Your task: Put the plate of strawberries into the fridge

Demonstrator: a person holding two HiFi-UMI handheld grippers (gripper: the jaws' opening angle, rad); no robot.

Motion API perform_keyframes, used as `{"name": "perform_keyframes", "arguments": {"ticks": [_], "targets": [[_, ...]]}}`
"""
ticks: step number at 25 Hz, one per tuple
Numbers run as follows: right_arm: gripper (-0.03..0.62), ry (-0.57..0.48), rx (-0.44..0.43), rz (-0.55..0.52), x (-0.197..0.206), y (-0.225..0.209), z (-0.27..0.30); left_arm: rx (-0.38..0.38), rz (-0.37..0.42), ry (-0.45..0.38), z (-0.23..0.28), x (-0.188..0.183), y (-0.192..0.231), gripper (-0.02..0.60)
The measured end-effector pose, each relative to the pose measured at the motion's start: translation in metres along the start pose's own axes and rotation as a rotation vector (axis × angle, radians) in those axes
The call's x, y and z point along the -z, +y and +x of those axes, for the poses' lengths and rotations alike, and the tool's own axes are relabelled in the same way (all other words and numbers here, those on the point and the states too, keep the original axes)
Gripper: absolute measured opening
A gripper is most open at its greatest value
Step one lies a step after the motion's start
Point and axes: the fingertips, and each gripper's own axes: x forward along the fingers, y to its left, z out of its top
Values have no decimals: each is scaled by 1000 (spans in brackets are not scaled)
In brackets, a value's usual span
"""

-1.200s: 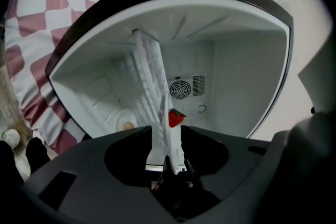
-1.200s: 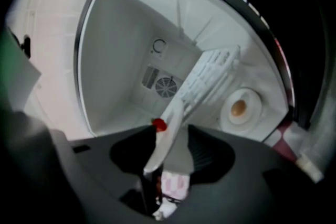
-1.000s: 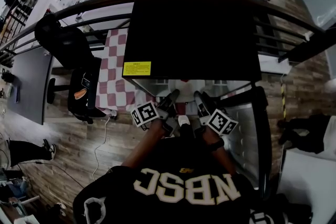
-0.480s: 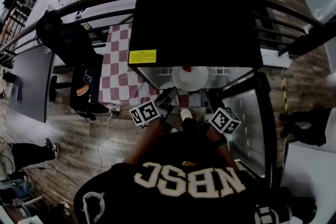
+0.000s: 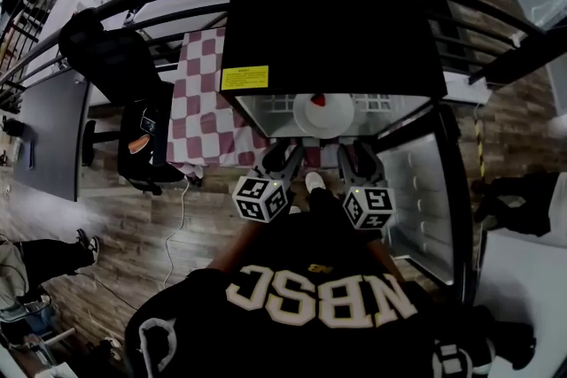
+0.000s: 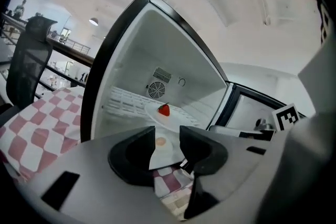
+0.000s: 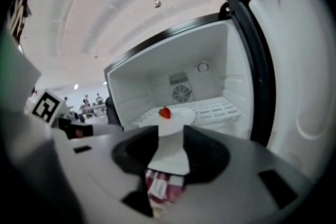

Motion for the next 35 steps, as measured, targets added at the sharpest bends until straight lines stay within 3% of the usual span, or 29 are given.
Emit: {"name": "perform_keyframes", "arguments": {"ticks": [4, 7, 15, 35], "targets": [[147, 27, -3, -83, 7, 7, 1, -19, 103, 21, 3, 6, 0, 143], [122, 45, -14, -110, 12, 11, 5, -48, 119, 42, 6, 9, 5, 71], [48, 65, -38, -155, 14, 13, 12, -37, 205, 71, 17, 14, -3, 19], [38, 107, -46, -174, 13, -5, 45, -53, 187, 82, 55, 5, 3, 15]]}}
